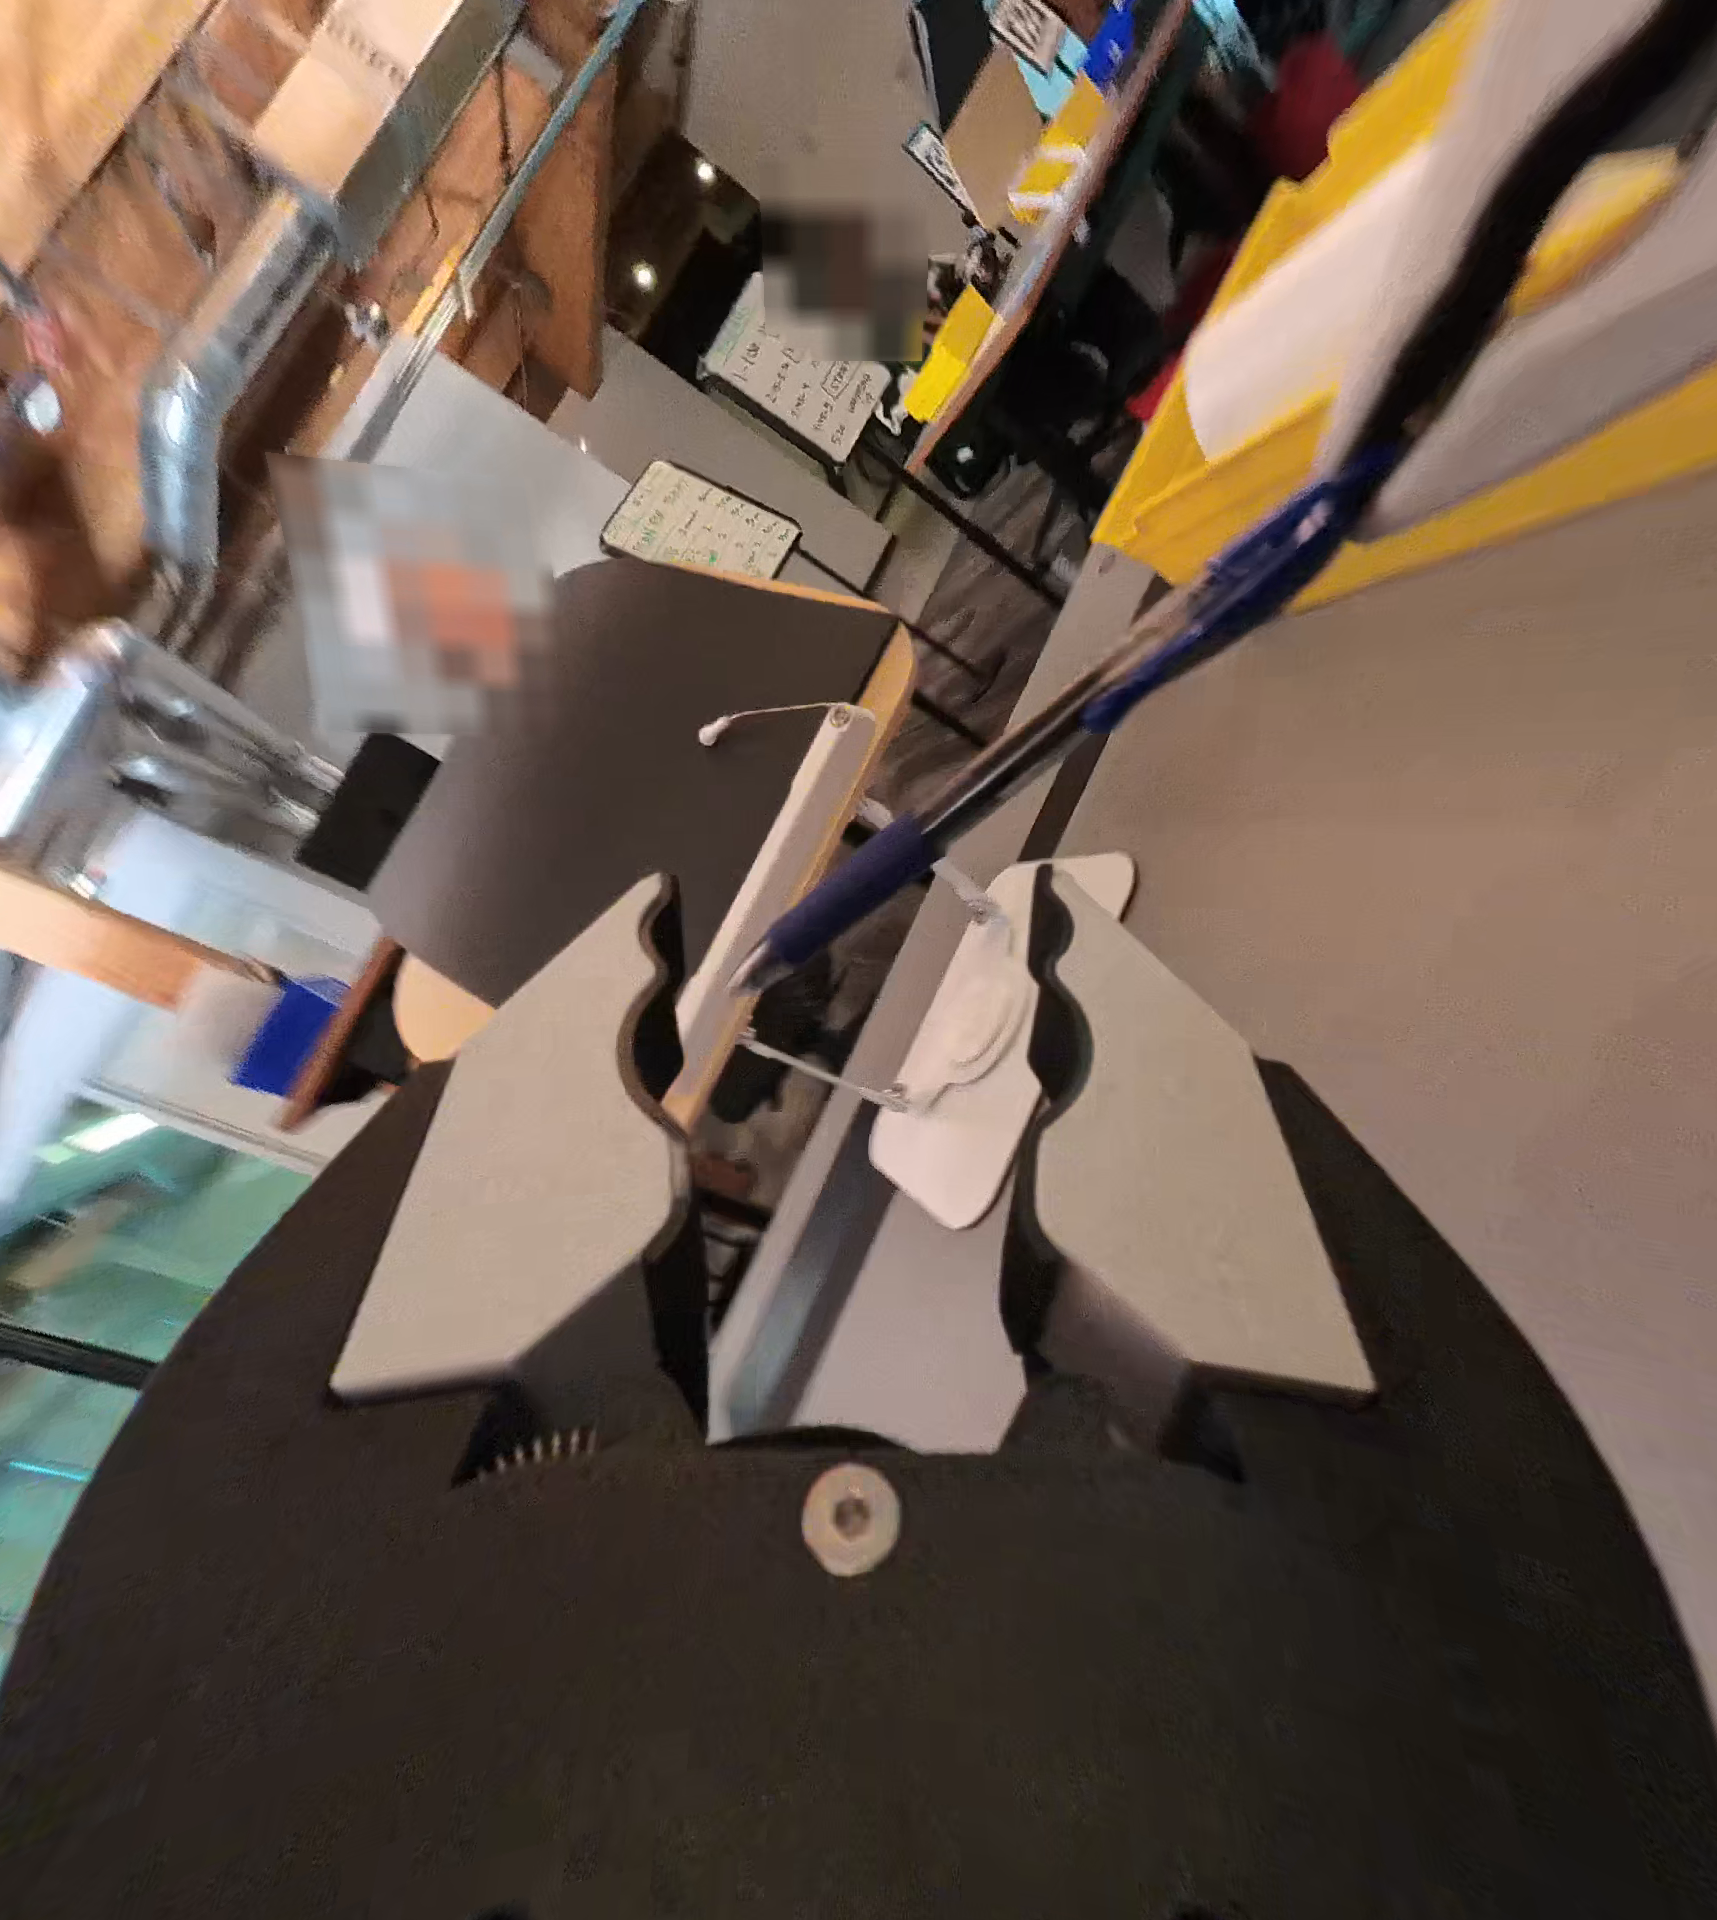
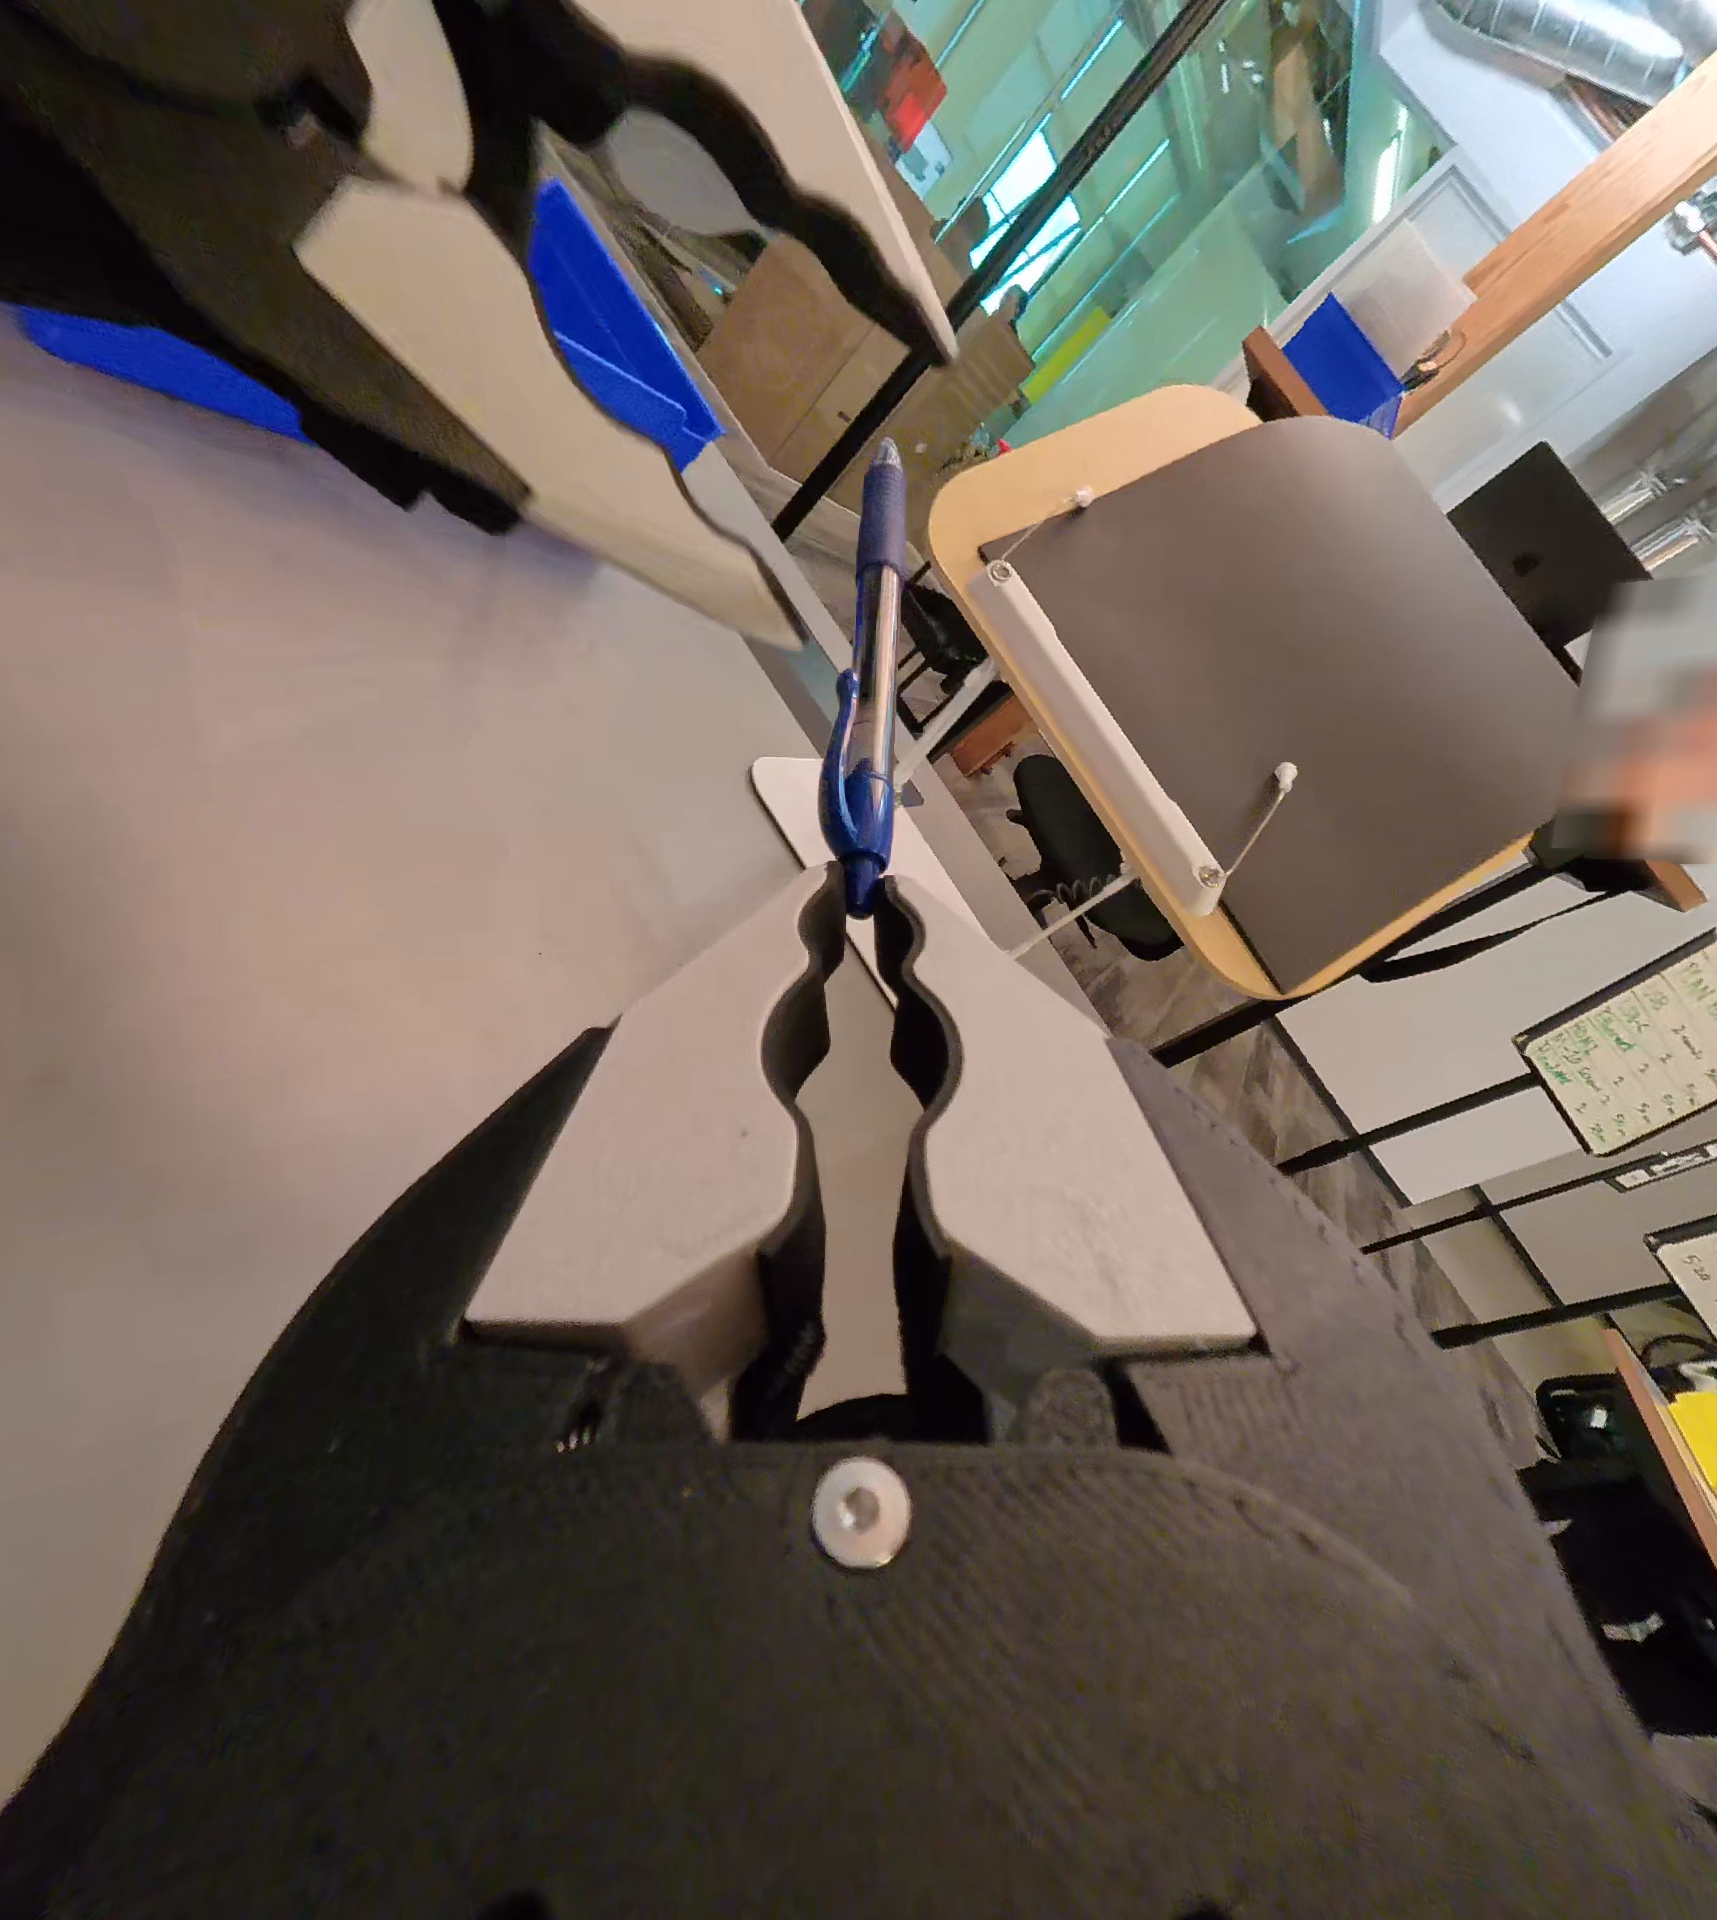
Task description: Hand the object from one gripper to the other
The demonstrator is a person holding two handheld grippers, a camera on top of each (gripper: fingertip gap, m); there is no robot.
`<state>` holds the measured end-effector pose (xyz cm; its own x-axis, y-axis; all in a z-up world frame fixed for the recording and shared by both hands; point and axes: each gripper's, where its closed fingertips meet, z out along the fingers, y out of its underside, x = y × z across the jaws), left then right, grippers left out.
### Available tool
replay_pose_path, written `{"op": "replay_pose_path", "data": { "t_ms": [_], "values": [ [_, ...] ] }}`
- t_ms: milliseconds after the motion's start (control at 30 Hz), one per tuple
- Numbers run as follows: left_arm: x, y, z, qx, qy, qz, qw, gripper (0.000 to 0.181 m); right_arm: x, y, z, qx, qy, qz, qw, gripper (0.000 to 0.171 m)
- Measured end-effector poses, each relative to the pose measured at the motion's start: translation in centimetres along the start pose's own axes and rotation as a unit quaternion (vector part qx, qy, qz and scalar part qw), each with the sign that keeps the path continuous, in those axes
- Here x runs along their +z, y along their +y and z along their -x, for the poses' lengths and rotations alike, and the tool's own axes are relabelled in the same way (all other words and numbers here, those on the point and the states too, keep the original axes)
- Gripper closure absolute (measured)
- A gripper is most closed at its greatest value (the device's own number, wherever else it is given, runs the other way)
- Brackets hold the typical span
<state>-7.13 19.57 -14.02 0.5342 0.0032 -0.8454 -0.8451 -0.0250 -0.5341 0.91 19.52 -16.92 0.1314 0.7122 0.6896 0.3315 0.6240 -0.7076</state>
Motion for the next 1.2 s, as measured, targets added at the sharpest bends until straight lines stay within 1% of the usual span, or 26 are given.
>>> {"op": "replay_pose_path", "data": {
  "t_ms": [100,167,200,267,333,400,433,467,500,533,567,633,700,733,767,867,933,1000,1033,1067,1133,1200],
  "values": [
    [0.9,0.0,-1.7,0.095,0.005,0.013,0.995,0.131,0.0,-0.4,0.6,-0.006,-0.010,0.002,1.000,0.169],
    [1.2,0.0,-2.4,0.116,0.010,0.013,0.993,0.148,-0.1,-0.6,0.8,-0.008,-0.014,0.001,1.000,0.169],
    [1.3,0.3,-2.8,0.122,0.020,0.020,0.992,0.164,-0.1,-0.5,0.9,-0.009,-0.016,0.003,1.000,0.169],
    [1.4,0.7,-3.3,0.128,0.029,0.025,0.991,0.168,0.0,-0.6,1.0,-0.010,-0.016,0.001,1.000,0.168],
    [1.6,1.4,-3.9,0.084,0.055,0.040,0.994,0.174,-0.3,-1.5,0.4,0.002,-0.003,-0.023,1.000,0.165],
    [1.7,1.7,-3.9,-0.016,0.083,0.038,0.996,0.174,-0.7,-2.2,-0.9,0.028,0.022,-0.044,0.998,0.124],
    [1.7,1.7,-3.7,-0.089,0.101,0.033,0.990,0.173,-1.0,-2.4,-1.5,0.045,0.027,-0.056,0.997,0.119],
    [1.7,1.5,-3.4,-0.163,0.118,0.022,0.979,0.173,-1.1,-2.5,-1.7,0.064,0.020,-0.064,0.996,0.121],
    [1.6,1.0,-3.2,-0.238,0.140,0.003,0.961,0.174,-1.0,-2.3,-1.5,0.080,0.002,-0.063,0.995,0.125],
    [1.5,0.2,-3.0,-0.314,0.166,-0.026,0.935,0.174,-0.7,-1.9,-1.2,0.095,-0.016,-0.059,0.994,0.126],
    [1.2,-0.8,-2.9,-0.385,0.196,-0.059,0.900,0.174,-0.4,-1.7,-0.7,0.111,-0.032,-0.059,0.992,0.126],
    [0.6,-2.3,-2.3,-0.509,0.248,-0.118,0.816,0.174,0.5,-1.1,0.7,0.149,-0.079,-0.053,0.984,0.126],
    [0.2,-3.0,-1.7,-0.597,0.282,-0.156,0.735,0.174,1.3,-0.5,2.2,0.175,-0.115,-0.049,0.977,0.126],
    [0.0,-3.5,-1.8,-0.621,0.304,-0.171,0.702,0.174,1.7,-0.2,2.9,0.188,-0.131,-0.048,0.972,0.127],
    [-0.2,-3.7,-2.0,-0.630,0.315,-0.178,0.687,0.174,2.0,-0.2,3.5,0.205,-0.147,-0.053,0.966,0.128],
    [-0.8,-4.8,-3.5,-0.622,0.355,-0.181,0.674,0.174,2.5,-0.5,3.8,0.268,-0.163,-0.077,0.946,0.133],
    [-1.0,-5.4,-4.1,-0.616,0.368,-0.182,0.673,0.174,2.8,-0.3,3.8,0.286,-0.166,-0.078,0.940,0.136],
    [-0.9,-5.5,-5.1,-0.596,0.373,-0.167,0.691,0.174,2.7,-0.7,4.0,0.280,-0.176,-0.088,0.940,0.155],
    [-0.7,-5.4,-5.4,-0.587,0.368,-0.163,0.703,0.174,2.8,-0.6,4.0,0.274,-0.172,-0.085,0.943,0.162],
    [-0.7,-5.4,-5.5,-0.581,0.368,-0.160,0.708,0.174,2.9,-0.4,4.1,0.263,-0.167,-0.078,0.947,0.162],
    [-0.6,-5.2,-5.8,-0.578,0.374,-0.152,0.709,0.174,2.9,0.0,4.1,0.247,-0.156,-0.069,0.954,0.162],
    [-0.4,-5.1,-6.3,-0.571,0.372,-0.144,0.718,0.174,2.9,0.6,4.2,0.249,-0.157,-0.051,0.954,0.163]
  ]
}}
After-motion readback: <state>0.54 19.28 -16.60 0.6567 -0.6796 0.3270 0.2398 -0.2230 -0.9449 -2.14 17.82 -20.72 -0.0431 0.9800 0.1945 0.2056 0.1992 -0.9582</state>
